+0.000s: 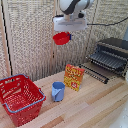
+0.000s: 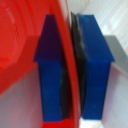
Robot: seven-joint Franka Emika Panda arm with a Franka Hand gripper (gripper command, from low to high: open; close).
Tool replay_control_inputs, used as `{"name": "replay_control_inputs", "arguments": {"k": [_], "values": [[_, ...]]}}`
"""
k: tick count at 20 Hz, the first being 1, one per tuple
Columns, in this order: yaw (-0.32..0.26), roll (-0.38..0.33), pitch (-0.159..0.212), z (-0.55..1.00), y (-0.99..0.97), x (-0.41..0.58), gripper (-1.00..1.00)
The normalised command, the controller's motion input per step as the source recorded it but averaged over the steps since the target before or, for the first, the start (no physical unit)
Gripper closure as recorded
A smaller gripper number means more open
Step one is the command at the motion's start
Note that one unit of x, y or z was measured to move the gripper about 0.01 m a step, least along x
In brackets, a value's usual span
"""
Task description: Extend the gripper towards the oven tray handle. Grasp the handle and carefully pull the tray out of the oven. Move the gripper above the red bowl. Grab the red bowl gently. Lift the bowl and place it onto the oven tray.
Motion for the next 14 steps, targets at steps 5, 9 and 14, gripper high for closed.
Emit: {"name": "replay_control_inputs", "arguments": {"k": [5,9,14], "values": [[-0.180,0.000,0.011,0.07,-0.69,-0.349,1.00],[-0.149,0.000,0.003,0.00,-0.78,-0.387,1.00],[-0.170,0.000,0.000,0.00,-0.72,-0.418,1.00]]}}
